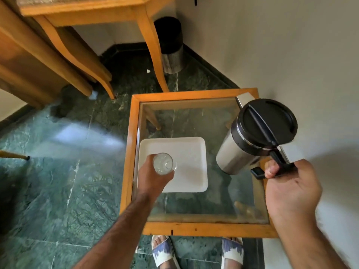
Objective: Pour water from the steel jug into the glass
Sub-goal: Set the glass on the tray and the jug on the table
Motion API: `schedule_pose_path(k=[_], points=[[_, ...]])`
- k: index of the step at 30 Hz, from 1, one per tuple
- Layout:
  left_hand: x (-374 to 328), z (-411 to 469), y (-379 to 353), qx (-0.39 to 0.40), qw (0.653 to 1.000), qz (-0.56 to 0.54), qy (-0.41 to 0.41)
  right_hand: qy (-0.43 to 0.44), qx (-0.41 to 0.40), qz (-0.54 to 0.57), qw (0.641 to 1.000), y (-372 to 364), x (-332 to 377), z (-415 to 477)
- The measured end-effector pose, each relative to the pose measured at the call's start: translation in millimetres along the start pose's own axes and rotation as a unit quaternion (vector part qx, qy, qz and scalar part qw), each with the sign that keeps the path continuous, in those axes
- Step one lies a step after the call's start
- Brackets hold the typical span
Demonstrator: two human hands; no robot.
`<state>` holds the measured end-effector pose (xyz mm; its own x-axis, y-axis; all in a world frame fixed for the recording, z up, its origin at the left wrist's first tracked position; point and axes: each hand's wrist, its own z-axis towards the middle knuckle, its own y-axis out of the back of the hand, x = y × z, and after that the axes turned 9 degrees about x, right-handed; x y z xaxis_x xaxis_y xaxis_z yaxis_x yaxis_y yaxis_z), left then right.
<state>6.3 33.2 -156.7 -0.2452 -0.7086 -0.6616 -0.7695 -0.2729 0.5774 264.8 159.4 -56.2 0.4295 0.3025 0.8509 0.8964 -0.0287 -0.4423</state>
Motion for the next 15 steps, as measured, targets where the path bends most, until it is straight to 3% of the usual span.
schedule_pose_path(k=[15], points=[[5.1, 12.3, -22.5, 0.004, 0.999, 0.023, 0.04, -0.004, 0.009, -0.012, 1.0, 15.1, -27.7, 3.8]])
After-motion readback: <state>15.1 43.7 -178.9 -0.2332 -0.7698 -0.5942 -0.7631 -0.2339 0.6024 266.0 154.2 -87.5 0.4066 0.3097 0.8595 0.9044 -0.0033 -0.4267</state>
